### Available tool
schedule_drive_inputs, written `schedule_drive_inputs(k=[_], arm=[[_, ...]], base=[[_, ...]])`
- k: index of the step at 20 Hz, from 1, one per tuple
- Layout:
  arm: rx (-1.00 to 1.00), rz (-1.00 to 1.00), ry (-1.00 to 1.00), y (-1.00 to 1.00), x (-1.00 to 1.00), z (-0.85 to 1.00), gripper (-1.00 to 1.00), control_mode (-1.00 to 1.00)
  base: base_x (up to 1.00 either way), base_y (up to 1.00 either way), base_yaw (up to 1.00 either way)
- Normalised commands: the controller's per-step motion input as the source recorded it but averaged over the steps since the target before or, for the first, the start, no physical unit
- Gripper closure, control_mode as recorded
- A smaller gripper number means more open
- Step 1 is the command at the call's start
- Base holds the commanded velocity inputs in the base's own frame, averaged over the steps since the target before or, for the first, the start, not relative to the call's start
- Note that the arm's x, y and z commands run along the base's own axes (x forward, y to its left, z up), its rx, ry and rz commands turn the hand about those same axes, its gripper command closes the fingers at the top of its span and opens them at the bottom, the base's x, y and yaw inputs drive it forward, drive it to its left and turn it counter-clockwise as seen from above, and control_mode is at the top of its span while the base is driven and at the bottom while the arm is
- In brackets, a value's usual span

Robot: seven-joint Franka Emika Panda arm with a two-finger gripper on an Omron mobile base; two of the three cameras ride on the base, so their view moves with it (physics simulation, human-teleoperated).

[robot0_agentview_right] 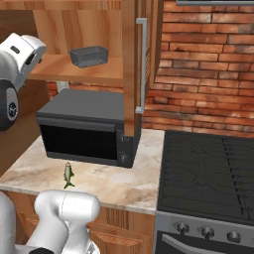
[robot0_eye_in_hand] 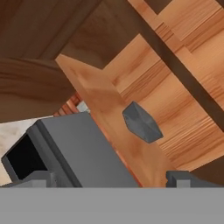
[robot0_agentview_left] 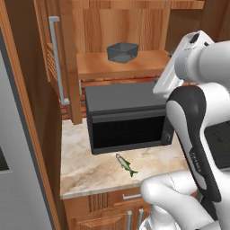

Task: Retrieve the tupperware from the cabinet, then place the raw meat into the tupperware to avoid contamination.

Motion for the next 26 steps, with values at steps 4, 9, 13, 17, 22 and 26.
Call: schedule_drive_inputs(k=[4, 9, 13, 17, 22, 26], arm=[[0.0, 0.0, 0.0, 0.0, 0.26, 0.0, -1.0, -1.0], [0.0, 0.0, 0.0, 0.0, 0.23, -0.06, -1.0, -1.0], [0.0, 0.0, 0.0, 0.0, 0.18, -0.09, -1.0, -1.0], [0.0, 0.0, 0.0, 0.0, 0.19, -0.1, -1.0, -1.0], [0.0, -0.02, 0.02, 0.04, 0.21, -0.01, -1.0, -1.0], [0.0, -0.04, 0.04, 0.06, 0.18, 0.02, -1.0, -1.0]], base=[[0.0, 0.0, 0.0], [0.0, 0.0, 0.0], [0.0, 0.0, 0.0], [0.0, 0.0, 0.0], [0.0, 0.0, 0.0], [0.0, 0.0, 0.0]])
